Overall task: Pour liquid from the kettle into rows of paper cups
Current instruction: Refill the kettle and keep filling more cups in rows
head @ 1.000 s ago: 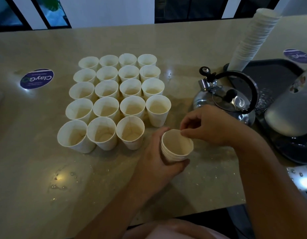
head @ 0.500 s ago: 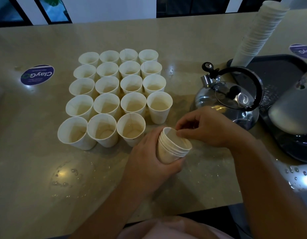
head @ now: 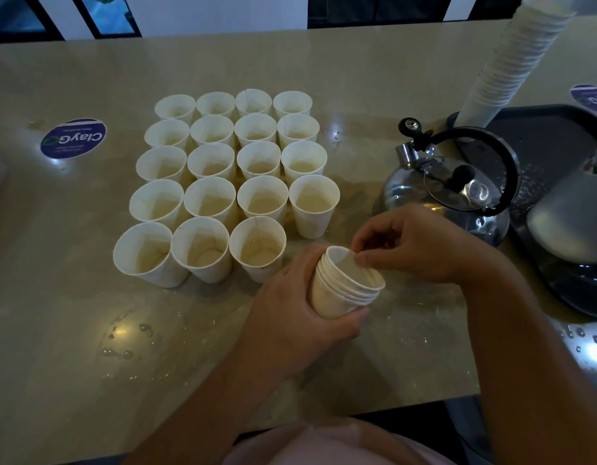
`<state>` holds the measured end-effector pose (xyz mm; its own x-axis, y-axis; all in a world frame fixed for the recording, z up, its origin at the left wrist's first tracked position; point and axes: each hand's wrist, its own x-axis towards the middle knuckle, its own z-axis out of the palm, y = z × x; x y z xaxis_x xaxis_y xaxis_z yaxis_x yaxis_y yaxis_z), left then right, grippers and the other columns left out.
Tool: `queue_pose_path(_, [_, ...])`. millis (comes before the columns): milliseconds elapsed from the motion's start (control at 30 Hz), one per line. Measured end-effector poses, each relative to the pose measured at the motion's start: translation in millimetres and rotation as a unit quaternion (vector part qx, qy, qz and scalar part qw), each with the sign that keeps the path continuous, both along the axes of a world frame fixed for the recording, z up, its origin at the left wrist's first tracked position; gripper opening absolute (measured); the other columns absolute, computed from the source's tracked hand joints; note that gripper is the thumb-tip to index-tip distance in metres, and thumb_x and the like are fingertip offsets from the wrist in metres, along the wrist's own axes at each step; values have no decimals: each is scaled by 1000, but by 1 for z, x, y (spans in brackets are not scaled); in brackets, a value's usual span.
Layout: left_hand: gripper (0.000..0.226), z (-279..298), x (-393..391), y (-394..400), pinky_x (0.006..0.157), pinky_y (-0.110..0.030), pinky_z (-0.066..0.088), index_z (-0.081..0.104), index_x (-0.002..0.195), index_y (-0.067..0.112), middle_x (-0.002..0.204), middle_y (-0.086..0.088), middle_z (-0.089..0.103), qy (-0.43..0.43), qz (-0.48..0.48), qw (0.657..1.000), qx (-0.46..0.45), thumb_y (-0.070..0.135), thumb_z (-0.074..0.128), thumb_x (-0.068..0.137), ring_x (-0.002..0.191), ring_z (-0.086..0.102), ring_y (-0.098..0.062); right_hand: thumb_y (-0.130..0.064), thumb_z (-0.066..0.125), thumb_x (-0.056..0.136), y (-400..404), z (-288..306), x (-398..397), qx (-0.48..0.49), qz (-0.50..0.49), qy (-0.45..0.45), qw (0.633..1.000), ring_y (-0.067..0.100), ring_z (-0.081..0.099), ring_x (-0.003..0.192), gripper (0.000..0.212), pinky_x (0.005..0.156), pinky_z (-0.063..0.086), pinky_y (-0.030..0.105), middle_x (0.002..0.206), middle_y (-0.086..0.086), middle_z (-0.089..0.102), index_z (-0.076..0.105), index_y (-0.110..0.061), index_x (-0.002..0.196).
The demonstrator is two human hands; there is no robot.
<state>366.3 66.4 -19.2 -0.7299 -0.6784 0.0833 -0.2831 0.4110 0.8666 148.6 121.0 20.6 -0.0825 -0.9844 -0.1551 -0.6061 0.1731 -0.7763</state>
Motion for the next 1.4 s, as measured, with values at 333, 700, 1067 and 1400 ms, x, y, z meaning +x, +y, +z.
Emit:
queue_pose_path(333, [60, -7, -2, 8, 67, -19, 54, 46, 115, 48, 104, 28, 62, -12, 92, 994, 55, 54, 80, 67, 89, 63, 5, -58, 70, 81, -5, 1, 4, -54, -7, -47, 997, 1, 63, 75, 21, 68, 50, 15, 85, -11, 70, 70, -38, 86])
queue_pose_path(700, [46, -11, -2, 5, 64, -18, 48, 50, 106, 44, 102, 30, 62, -15, 87, 985, 150, 49, 81, 72, 88, 63, 7, -47, 75, 76, 2, -3, 4, -58, 80, -36, 994, 18, 58, 87, 15, 74, 52, 35, 96, -13, 60, 76, -38, 88])
queue_pose_path(1067, [56, -5, -5, -4, 66, -18, 52, 43, 116, 51, 105, 24, 62, -17, 75, 982, 174, 50, 79, 73, 93, 62, 7, -33, 70, 82, -6, -3, 8, -127, 66, 7, 990, 2, 54, 81, 8, 71, 40, 8, 96, -18, 55, 69, -36, 89])
queue_pose_path(1400, [70, -32, 15, 12, 74, -19, 52, 44, 122, 51, 108, 21, 64, -20, 57, 987, 146, 50, 83, 64, 97, 63, 2, -26, 74, 87, 8, 37, -13, -268, -81, 37, 959, 35, 64, 75, 6, 65, 53, 41, 86, 9, 68, 72, -20, 87])
